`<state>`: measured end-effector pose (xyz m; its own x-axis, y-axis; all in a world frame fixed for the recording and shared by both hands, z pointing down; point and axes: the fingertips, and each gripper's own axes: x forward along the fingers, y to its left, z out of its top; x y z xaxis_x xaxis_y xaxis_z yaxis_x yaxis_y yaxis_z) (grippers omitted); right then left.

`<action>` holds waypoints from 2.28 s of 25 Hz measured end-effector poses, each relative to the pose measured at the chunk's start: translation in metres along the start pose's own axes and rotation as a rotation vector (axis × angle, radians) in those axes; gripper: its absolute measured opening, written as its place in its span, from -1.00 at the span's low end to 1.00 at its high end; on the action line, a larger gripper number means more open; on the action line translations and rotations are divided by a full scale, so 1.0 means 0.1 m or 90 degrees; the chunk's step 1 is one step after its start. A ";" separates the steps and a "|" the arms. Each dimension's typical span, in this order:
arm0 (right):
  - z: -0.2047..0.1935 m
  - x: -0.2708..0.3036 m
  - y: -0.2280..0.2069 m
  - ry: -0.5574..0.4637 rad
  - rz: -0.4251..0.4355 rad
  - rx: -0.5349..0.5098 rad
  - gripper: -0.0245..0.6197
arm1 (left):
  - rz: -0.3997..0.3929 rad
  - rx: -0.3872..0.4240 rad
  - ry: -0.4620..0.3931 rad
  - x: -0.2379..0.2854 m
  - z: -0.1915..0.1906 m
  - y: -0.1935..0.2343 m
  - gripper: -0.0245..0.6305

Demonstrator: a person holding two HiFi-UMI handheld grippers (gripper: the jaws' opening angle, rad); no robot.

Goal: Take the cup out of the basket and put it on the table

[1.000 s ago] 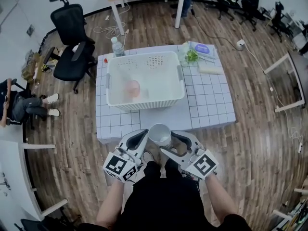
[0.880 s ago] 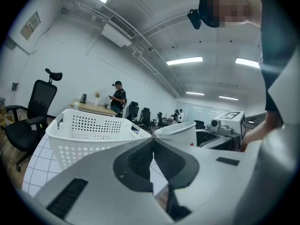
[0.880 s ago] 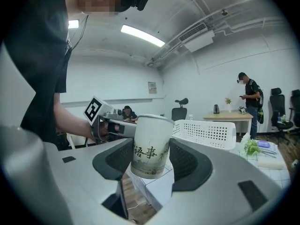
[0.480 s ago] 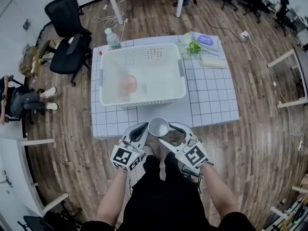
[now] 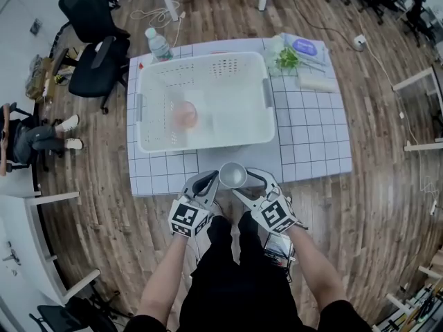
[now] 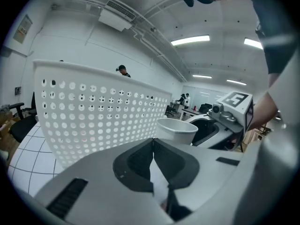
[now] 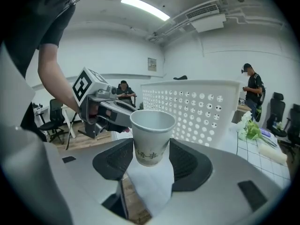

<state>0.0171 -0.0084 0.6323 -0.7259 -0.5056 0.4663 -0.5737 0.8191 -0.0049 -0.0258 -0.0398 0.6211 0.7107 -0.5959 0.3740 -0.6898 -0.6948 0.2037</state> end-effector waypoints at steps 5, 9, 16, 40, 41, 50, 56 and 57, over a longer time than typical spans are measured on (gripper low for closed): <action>-0.28 0.17 -0.07 0.049 -0.014 -0.055 -0.16 | 0.001 0.021 0.025 0.15 -0.19 0.07 -0.90; -0.42 0.23 -0.11 0.078 -0.015 -0.060 -0.16 | 0.003 0.018 0.051 0.23 -0.37 0.10 -0.90; -0.54 0.26 -0.11 0.101 -0.016 -0.055 -0.16 | 0.015 -0.029 0.063 0.20 -0.53 0.15 -0.90; -0.52 -0.29 -0.11 0.115 -0.066 -0.030 -0.16 | 0.025 -0.061 0.005 -0.21 -0.17 -0.07 -0.90; -0.45 -0.36 -0.10 0.105 -0.075 -0.026 -0.16 | 0.023 -0.060 -0.002 -0.26 -0.10 -0.11 -0.90; 0.40 -0.89 0.10 0.011 -0.104 -0.021 -0.22 | 0.015 -0.034 -0.076 -0.72 0.55 -0.49 -0.90; 0.91 -1.14 0.31 -0.054 -0.124 -0.045 -0.61 | 0.012 -0.028 -0.125 -1.00 0.92 -0.69 -0.90; 0.99 -1.17 0.35 -0.063 -0.124 -0.045 -0.69 | 0.010 -0.026 -0.131 -1.04 0.96 -0.72 -0.90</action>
<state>0.0446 0.0524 0.4899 -0.6395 -0.6778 0.3628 -0.6815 0.7182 0.1403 -0.0368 0.0331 0.4807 0.7106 -0.6785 0.1862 -0.7027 -0.6708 0.2371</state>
